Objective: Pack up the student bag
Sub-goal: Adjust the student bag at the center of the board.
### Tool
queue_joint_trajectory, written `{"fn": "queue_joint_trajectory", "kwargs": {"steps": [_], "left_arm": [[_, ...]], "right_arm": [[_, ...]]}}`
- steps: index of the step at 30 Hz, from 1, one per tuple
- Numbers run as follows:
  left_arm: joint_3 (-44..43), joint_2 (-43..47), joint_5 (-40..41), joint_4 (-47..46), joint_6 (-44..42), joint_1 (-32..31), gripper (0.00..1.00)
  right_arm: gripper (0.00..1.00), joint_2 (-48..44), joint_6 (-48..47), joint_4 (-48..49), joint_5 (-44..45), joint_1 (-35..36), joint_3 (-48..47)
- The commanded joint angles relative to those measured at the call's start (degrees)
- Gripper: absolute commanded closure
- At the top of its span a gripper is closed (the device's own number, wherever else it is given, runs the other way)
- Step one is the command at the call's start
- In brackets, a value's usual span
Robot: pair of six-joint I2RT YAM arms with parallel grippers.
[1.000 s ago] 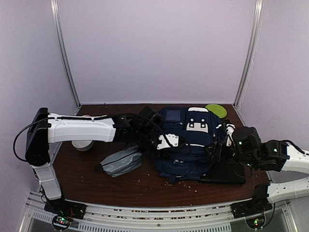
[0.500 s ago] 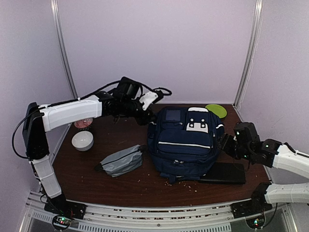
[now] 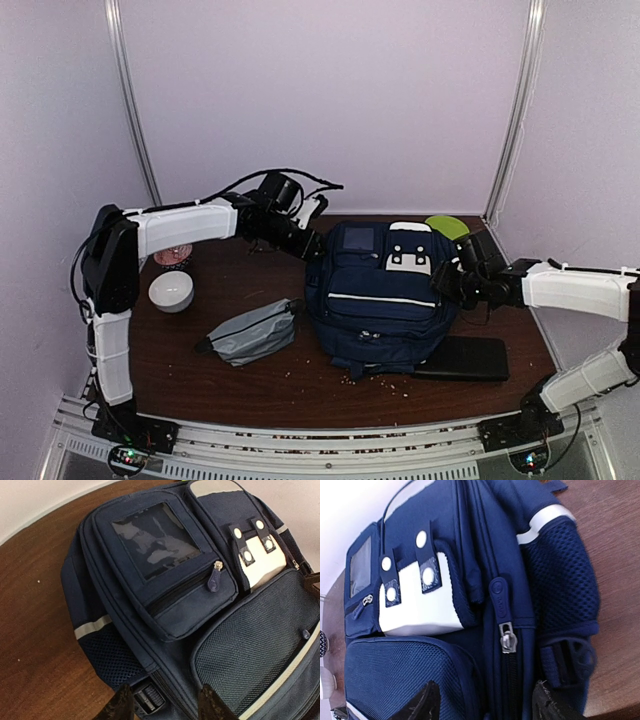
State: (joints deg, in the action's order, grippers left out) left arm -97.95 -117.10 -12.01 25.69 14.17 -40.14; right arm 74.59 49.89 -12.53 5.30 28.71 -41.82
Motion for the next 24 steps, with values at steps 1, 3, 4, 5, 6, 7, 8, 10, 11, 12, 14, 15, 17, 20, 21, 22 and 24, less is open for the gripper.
{"fn": "queue_joint_trajectory", "kwargs": {"steps": [1, 3, 4, 5, 6, 7, 8, 10, 11, 12, 14, 15, 17, 20, 21, 22, 24], "left_arm": [[-2.36, -1.29, -4.09, -0.98, 5.73, -0.11, 0.25], [-2.77, -2.23, -4.38, -0.74, 6.51, -0.11, 0.24], [-3.11, -2.69, -4.57, -0.33, 6.80, -0.11, 0.24], [-3.32, -3.16, -5.33, -0.02, 7.09, -0.11, 0.24], [-3.30, -3.64, -5.68, 0.09, 7.47, -0.11, 0.24], [-3.42, -4.09, -5.69, 0.51, 7.98, -0.11, 0.24], [-3.58, -4.71, -5.54, 0.92, 8.32, -0.11, 0.24], [-4.02, -5.95, -5.23, 2.03, 8.65, -0.11, 0.24], [-4.07, -6.50, -5.28, 2.34, 8.86, -0.11, 0.24], [-4.09, -6.96, -5.39, 2.46, 9.12, -0.11, 0.24], [-4.25, -7.78, -4.47, 3.06, 9.67, -0.11, 0.24], [-4.14, -7.94, -4.16, 3.04, 9.77, -0.11, 0.23], [-4.13, -8.18, -4.18, 2.74, 9.98, -0.11, 0.24], [-4.64, -8.72, -5.55, 2.36, 10.18, -0.16, 0.30], [-4.63, -8.79, -5.86, 2.27, 10.29, -0.12, 0.36], [-4.20, -8.53, -5.99, 2.10, 10.52, -0.11, 0.45], [-1.48, -6.85, -5.96, -0.19, 11.48, -0.12, 0.67]], "right_arm": [[0.38, 3.74, -1.22, 1.20, -2.85, -0.65, -2.92], [0.39, 5.15, -1.19, 1.33, -3.70, -0.67, -3.67], [0.40, 5.80, -1.24, 1.37, -4.26, -0.67, -4.05], [0.42, 6.40, -1.35, 1.37, -4.63, -0.67, -4.44], [0.43, 6.97, -1.49, 1.41, -5.12, -0.63, -4.74], [0.46, 7.50, -1.56, 1.57, -5.78, -0.67, -5.02], [0.50, 7.96, -1.57, 1.79, -6.12, -0.67, -5.13], [0.59, 8.78, -1.84, 2.67, -7.76, -0.67, -5.34], [0.63, 9.08, -2.04, 3.01, -8.53, -0.62, -5.49], [0.70, 9.41, -2.28, 3.39, -9.23, -0.59, -5.66], [0.80, 9.77, -3.29, 3.46, -10.33, -0.63, -6.13], [0.87, 9.85, -3.90, 3.44, -10.85, -0.59, -6.42], [1.00, 9.77, -5.44, 3.65, -11.89, -0.58, -7.00], [1.00, 9.94, -8.63, 3.81, -14.25, -0.58, -8.88], [1.00, 10.04, -9.68, 3.71, -14.93, -0.52, -10.06], [1.00, 10.00, -10.67, 3.70, -15.82, -0.38, -11.08], [1.00, 9.88, -12.57, 3.60, -16.94, 0.10, -13.30]]}}
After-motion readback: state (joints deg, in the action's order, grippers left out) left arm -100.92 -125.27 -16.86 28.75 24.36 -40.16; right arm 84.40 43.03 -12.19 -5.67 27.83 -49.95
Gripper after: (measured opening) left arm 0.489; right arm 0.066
